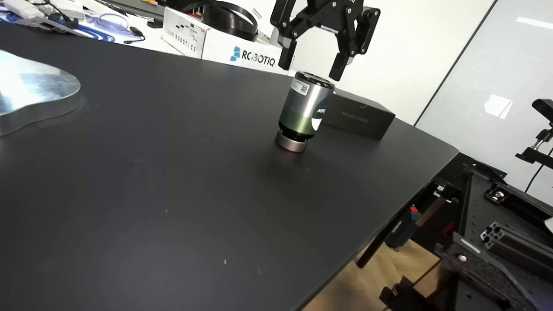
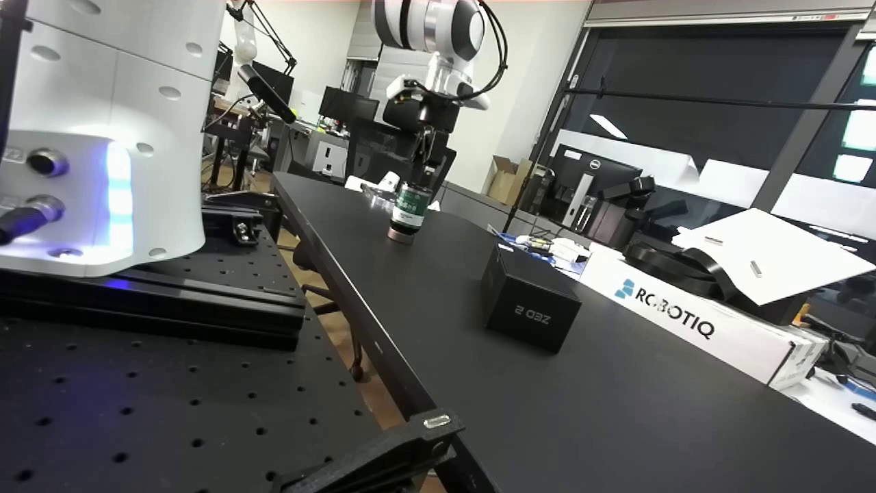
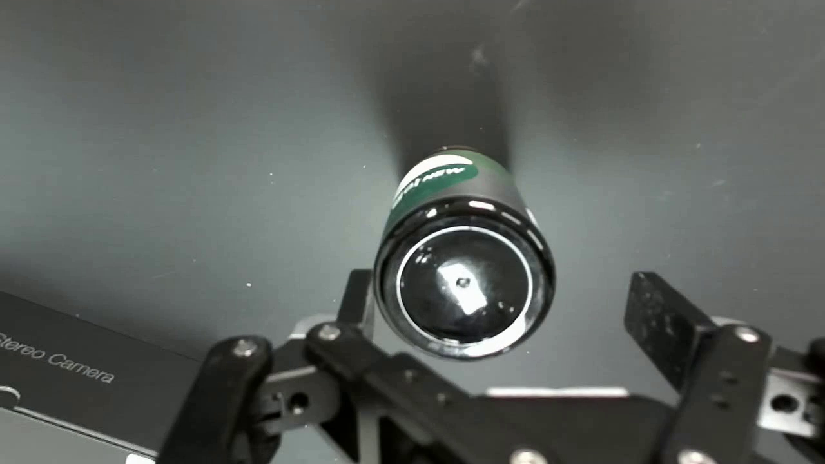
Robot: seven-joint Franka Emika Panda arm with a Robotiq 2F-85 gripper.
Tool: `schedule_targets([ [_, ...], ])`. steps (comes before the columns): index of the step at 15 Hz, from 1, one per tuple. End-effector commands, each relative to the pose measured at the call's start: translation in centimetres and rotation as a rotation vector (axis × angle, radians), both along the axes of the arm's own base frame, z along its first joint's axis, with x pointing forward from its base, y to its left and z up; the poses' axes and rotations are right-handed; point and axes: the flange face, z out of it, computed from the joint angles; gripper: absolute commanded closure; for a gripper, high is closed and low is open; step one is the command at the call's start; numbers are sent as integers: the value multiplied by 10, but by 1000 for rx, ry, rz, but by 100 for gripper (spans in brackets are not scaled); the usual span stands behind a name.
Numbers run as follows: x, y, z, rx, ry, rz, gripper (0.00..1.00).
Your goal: Move the bottle to the right
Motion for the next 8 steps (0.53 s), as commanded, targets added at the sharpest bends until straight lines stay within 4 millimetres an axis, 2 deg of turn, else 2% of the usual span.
schedule_targets([
  [1,6,0,-11,-28,19,-28,0],
  [8,-2,7,-30,-47,56,-11,0],
])
